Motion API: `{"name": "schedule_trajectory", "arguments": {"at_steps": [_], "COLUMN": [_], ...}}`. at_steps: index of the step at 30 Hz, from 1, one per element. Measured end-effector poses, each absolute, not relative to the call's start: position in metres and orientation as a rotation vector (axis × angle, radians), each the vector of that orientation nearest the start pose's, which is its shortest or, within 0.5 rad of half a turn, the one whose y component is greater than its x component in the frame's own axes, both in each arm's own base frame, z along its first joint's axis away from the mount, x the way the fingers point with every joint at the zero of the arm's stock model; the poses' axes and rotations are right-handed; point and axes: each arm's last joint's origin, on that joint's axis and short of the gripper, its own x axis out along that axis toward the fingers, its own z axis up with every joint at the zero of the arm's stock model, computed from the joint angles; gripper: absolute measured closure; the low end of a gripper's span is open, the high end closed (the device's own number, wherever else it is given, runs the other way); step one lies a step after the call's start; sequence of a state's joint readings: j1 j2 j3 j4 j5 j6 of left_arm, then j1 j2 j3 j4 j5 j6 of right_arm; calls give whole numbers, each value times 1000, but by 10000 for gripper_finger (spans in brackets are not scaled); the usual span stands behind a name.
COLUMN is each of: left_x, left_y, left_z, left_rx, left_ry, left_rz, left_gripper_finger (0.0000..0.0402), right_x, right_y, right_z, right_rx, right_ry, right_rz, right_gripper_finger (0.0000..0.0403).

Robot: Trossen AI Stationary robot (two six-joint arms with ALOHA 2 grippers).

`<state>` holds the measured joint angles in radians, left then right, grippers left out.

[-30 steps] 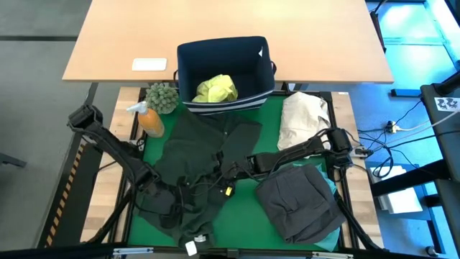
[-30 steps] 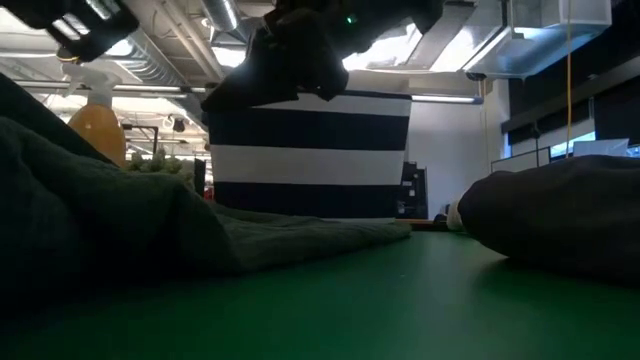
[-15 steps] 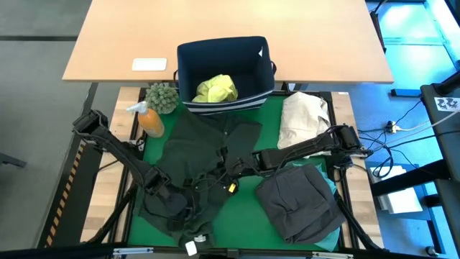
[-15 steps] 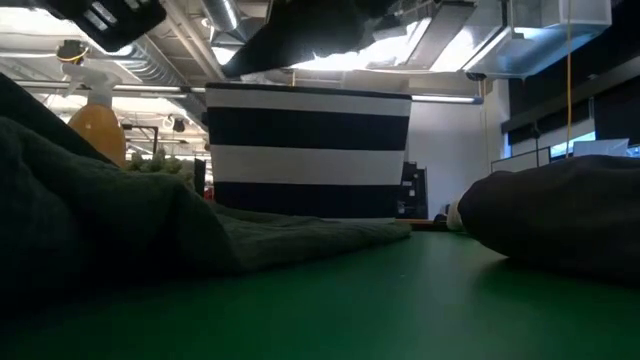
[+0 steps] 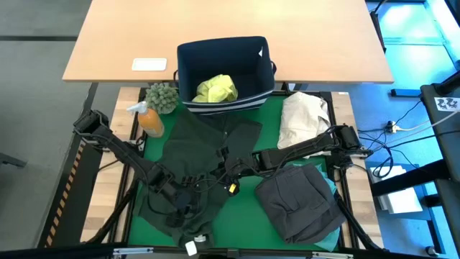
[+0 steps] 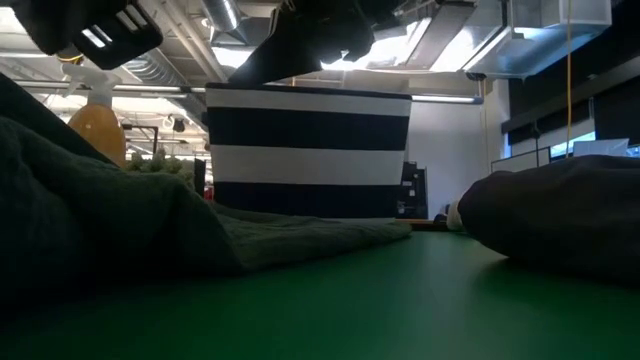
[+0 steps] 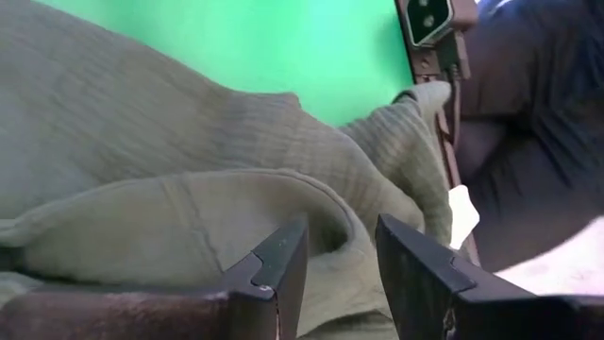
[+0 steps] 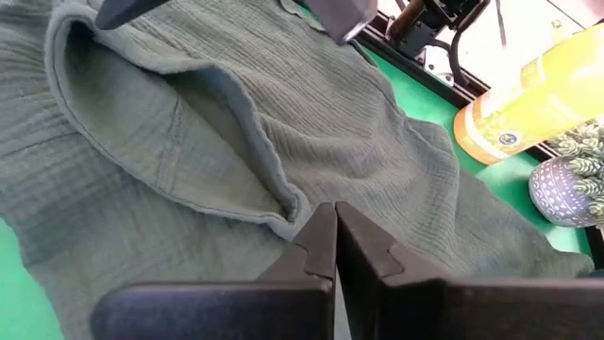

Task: Fold laundry
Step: Fold the green polo shirt

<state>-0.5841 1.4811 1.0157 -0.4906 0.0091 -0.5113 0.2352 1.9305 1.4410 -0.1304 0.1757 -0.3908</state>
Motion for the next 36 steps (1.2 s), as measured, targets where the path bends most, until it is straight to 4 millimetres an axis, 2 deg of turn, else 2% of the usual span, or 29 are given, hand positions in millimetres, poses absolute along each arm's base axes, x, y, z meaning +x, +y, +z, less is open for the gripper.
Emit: {"name": "schedule_trajectory", "arguments": {"at_steps": [5,23,28,31,36], "left_x": [250,267,269,267,258], "left_y": [-165,-173,-171,-170,-172], "left_z": [230,193,187,186,183], "left_rx": [-203,-253,-267,-263,-253], "left_ry": [1046,1179,1221,1242,1311], "left_rz": [-316,-383,-350,-329,-293], "left_gripper_finger": [280,280,283,308,388], "right_x": [425,425,424,424,423], "right_y": [97,97,96,96,96], "right_z": [232,231,231,230,229], "right_rx": [-504,-505,-507,-508,-510], "right_ry": [590,597,606,615,623], "right_rz": [176,178,179,181,183], "right_gripper_finger": [398,398,398,398,398]}}
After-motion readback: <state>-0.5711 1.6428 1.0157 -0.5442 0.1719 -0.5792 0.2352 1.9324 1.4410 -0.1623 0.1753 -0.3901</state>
